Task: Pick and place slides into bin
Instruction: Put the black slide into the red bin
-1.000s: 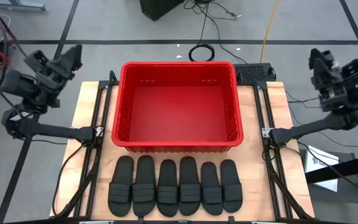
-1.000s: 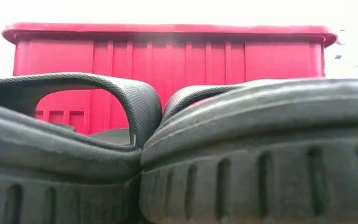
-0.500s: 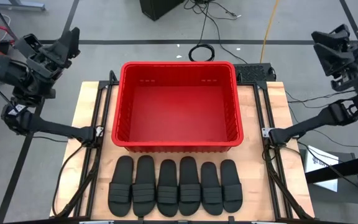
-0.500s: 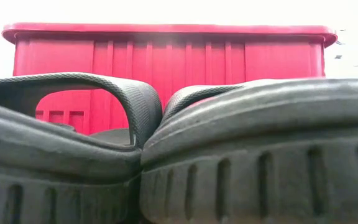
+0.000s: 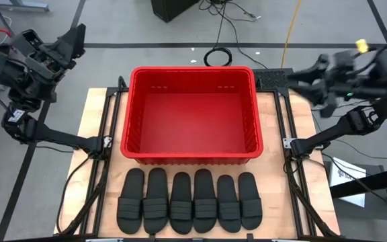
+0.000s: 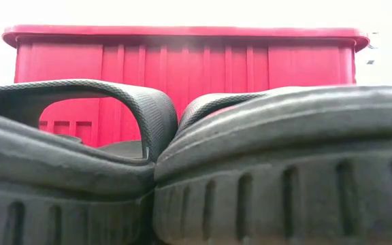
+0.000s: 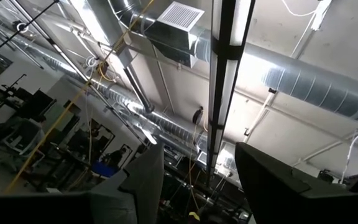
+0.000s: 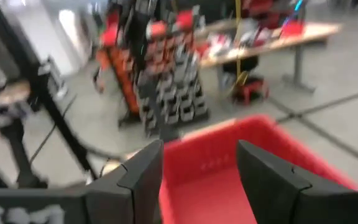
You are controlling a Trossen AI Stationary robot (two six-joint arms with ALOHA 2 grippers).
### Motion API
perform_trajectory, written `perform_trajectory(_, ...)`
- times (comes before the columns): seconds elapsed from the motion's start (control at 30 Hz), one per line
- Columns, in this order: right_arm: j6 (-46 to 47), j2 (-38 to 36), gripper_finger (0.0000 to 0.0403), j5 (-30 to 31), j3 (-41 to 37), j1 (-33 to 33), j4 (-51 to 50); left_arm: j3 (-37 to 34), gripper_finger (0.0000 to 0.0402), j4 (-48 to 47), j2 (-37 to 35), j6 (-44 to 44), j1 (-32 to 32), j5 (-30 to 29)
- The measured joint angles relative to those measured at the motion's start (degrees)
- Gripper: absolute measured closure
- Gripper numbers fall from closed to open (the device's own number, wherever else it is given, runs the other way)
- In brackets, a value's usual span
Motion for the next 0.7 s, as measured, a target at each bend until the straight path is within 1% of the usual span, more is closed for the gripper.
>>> perform_trajectory(0.23,3.44,3.81,0.0209,-6.53,-0.09,-0.04,-4.44,0.00,0.0201,0.00,2.00,-0.08,0.00,0.49)
perform_trajectory(0.47,10.46,7.09,0.0209,-16.55,-0.08,-0.02,-14.27,-0.02,0.0201,-0.79,3.38,-0.06,0.00,1.08)
perform_trajectory(0.57,10.68,8.60,0.0209,-18.51,-0.59,0.04,-16.99,-0.02,0.0201,-1.47,3.36,0.38,0.00,1.04)
perform_trajectory(0.7,10.66,8.87,0.0209,-22.81,-3.37,0.04,-16.85,-0.02,0.0201,-1.66,3.14,2.43,0.00,1.02)
